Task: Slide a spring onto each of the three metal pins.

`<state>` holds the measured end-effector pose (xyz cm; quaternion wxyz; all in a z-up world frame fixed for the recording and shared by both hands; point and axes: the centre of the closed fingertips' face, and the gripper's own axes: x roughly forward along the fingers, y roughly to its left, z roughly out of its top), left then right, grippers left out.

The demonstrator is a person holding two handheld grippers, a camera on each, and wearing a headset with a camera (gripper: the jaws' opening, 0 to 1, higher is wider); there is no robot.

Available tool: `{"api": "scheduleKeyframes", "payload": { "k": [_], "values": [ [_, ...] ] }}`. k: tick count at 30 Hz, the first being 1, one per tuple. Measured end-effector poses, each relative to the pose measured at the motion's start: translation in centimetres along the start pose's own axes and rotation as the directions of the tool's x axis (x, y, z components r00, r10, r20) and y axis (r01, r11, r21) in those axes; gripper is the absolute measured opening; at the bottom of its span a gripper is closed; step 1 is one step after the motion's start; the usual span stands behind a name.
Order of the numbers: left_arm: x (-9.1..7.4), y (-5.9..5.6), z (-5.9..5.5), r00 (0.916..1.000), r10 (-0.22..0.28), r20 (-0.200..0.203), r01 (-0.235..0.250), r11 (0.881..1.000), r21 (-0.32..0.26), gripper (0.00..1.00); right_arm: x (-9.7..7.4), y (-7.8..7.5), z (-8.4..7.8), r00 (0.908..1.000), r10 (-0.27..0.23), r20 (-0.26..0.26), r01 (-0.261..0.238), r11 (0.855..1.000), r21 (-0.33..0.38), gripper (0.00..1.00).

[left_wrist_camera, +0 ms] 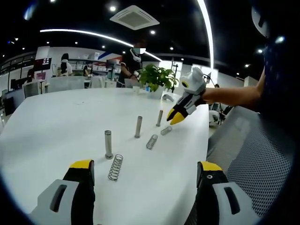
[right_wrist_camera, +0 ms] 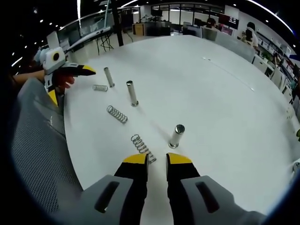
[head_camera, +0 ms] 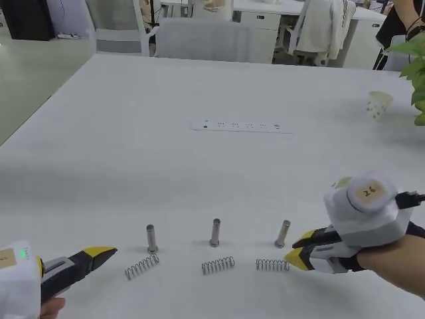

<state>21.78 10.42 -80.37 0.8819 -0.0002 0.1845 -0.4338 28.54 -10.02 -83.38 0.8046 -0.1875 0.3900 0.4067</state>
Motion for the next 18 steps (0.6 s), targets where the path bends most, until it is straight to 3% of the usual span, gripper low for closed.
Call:
{"api": "scheduleKeyframes", "payload": {
  "k": [6, 18],
  "values": [
    [-0.1, 0.0, -0.1, 1.0, 0.0, -0.001, 0.0, 1.0, -0.002, 0.87, 0.8, 0.8, -0.4, 0.9988, 0.036, -0.032, -0.038, 0.999, -0.037, 0.13],
    [-0.2, 0.2, -0.3, 1.0, 0.004, -0.004, -0.004, 1.0, -0.013, 0.86, 1.9, 1.1, -1.1, 0.9928, 0.053, -0.107, -0.064, 0.993, -0.1, 0.1]
  ]
}}
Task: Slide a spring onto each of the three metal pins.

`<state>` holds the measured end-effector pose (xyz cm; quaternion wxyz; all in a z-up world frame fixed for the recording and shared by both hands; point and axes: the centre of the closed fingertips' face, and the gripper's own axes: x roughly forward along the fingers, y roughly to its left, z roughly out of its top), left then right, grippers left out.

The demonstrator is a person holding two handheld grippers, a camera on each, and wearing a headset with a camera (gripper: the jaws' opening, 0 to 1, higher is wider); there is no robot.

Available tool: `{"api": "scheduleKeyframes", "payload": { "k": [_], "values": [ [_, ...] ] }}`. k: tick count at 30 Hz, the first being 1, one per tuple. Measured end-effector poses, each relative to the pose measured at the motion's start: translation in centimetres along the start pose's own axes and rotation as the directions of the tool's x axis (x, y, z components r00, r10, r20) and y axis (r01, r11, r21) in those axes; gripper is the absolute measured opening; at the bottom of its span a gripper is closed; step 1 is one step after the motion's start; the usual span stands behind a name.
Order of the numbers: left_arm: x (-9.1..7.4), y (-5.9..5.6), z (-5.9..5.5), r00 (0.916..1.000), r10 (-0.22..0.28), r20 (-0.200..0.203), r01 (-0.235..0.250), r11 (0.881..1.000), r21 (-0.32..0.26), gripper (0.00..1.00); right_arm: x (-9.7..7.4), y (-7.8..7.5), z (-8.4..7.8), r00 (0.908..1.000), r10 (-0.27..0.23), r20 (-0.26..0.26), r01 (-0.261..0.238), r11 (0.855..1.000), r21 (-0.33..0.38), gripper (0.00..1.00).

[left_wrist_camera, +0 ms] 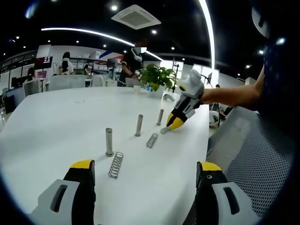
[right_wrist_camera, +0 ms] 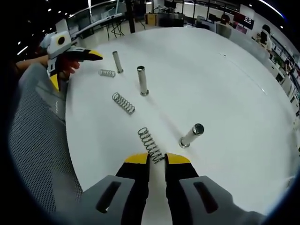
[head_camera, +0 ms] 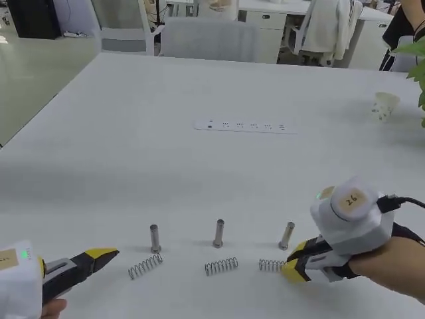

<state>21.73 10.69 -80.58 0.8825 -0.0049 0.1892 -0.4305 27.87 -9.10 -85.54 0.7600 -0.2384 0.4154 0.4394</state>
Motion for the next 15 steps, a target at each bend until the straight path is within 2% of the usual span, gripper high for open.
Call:
{"api": "scheduleKeyframes", "payload": {
  "k": [15],
  "values": [
    [-0.07, -0.25, 0.06, 1.0, -0.008, -0.002, 0.008, 1.0, -0.003, 0.84, 0.5, 0.69, -0.13, 0.9988, 0.005, -0.049, -0.01, 0.996, -0.085, 0.09]
  ]
}}
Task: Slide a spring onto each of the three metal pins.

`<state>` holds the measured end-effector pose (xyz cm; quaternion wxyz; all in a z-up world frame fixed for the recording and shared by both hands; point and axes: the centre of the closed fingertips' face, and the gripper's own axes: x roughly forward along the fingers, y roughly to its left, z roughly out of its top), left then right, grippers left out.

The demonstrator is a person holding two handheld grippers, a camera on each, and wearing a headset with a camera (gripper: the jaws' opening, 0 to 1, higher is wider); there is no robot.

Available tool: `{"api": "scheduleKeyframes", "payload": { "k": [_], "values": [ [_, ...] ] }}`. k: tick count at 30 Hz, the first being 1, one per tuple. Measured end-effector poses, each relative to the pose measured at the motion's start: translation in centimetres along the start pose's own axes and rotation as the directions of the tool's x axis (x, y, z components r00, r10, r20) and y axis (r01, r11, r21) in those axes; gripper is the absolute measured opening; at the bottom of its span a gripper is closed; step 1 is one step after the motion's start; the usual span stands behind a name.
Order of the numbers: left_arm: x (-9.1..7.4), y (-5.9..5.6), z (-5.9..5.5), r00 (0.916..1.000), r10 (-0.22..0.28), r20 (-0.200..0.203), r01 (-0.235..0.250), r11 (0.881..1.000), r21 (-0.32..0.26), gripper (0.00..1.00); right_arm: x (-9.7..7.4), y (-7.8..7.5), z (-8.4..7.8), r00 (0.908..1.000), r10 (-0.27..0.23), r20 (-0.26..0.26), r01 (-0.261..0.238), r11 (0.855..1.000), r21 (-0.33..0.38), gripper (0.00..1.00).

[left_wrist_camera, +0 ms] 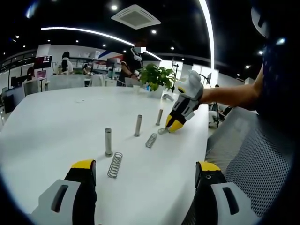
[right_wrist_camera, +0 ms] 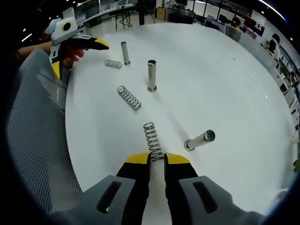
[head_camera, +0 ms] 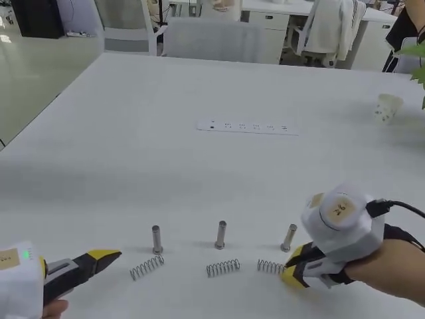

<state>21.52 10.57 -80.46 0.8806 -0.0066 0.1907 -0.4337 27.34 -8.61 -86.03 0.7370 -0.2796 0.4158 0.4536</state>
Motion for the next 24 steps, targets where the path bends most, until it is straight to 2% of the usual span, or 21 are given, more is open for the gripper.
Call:
{"api": "scheduleKeyframes", "payload": {
  "k": [9, 20, 24],
  "values": [
    [0.0, -0.7, 0.1, 0.9996, -0.029, -0.006, 0.029, 1.0, 0.004, 0.79, -0.1, 0.4, -0.1, 0.9995, 0.004, -0.032, -0.005, 1.0, -0.031, 0.08],
    [0.4, -1.4, 0.3, 0.9963, -0.082, -0.025, 0.082, 0.996, 0.026, 0.75, -1.4, 1.4, 0.7, 0.9998, 0.015, -0.013, -0.016, 0.999, -0.037, 0.08],
    [0.6, -1.7, 0.6, 0.9943, -0.102, -0.032, 0.103, 0.994, 0.039, 0.74, -2.1, 2.3, 1.1, 0.9993, 0.036, -0.007, -0.037, 0.998, -0.044, 0.08]
  ]
}}
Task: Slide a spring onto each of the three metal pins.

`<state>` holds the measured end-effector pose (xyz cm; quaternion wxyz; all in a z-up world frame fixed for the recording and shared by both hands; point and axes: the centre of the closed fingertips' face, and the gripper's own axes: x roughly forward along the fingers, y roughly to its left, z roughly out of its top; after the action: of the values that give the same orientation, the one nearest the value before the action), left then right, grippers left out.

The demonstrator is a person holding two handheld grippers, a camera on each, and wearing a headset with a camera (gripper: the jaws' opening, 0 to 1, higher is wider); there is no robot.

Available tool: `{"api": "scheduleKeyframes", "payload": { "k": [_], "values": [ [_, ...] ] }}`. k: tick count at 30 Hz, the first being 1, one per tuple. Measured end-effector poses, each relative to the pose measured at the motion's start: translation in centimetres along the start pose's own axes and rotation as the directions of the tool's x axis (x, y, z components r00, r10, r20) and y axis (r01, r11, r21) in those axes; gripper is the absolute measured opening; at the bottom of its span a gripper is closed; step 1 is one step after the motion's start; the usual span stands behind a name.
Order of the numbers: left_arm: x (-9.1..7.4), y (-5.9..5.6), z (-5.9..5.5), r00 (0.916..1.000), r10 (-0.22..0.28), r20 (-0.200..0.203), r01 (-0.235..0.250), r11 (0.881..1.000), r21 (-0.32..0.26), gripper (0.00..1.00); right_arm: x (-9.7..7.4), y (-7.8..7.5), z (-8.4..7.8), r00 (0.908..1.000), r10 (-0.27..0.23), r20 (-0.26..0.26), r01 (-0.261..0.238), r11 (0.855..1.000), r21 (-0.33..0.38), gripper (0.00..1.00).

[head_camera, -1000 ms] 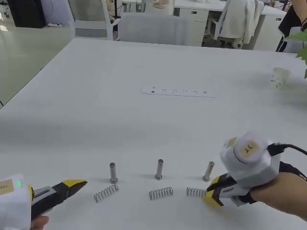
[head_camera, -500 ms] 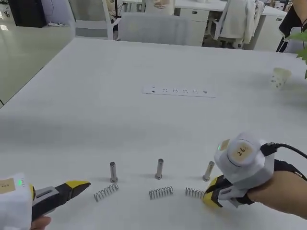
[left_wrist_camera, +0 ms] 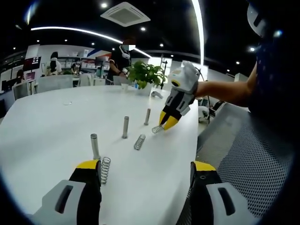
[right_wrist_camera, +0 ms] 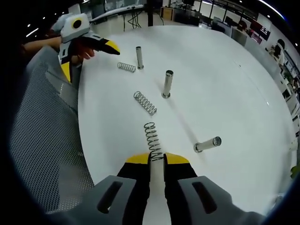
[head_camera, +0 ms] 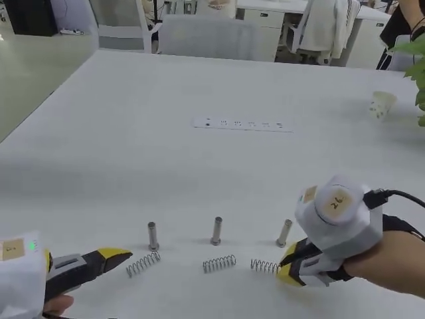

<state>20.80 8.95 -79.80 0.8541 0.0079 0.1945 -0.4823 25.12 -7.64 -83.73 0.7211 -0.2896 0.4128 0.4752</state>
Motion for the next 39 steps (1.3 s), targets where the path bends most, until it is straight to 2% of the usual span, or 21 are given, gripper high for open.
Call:
{"api": "scheduleKeyframes", "payload": {
  "k": [3, 12, 21, 33, 39],
  "values": [
    [0.2, -0.2, 0.3, 0.9998, -0.019, 0.0, 0.019, 1.0, 0.011, 0.73, -0.3, 0.6, 0.4, 0.9999, 0.013, -0.001, -0.013, 1.0, -0.018, 0.08],
    [1.0, -0.2, 0.2, 0.9981, -0.057, -0.025, 0.058, 0.998, 0.039, 0.68, -0.4, 2.0, 2.1, 0.9988, 0.045, 0.017, -0.044, 0.998, -0.045, 0.08],
    [1.9, -0.3, 0.9, 0.995, -0.094, -0.035, 0.096, 0.992, 0.075, 0.61, -0.2, 3.5, 4.1, 0.9967, 0.079, 0.014, -0.077, 0.99, -0.114, 0.08],
    [3.2, -1.4, 1.6, 0.9866, -0.156, -0.048, 0.161, 0.98, 0.12, 0.55, -0.1, 5.0, 6.1, 0.9941, 0.108, 0.012, -0.104, 0.978, -0.182, 0.08],
    [3.6, -1.9, 2.1, 0.9836, -0.176, -0.04, 0.18, 0.975, 0.13, 0.51, 0.0, 5.5, 7.0, 0.9934, 0.114, 0.015, -0.108, 0.973, -0.203, 0.08]
  ]
}}
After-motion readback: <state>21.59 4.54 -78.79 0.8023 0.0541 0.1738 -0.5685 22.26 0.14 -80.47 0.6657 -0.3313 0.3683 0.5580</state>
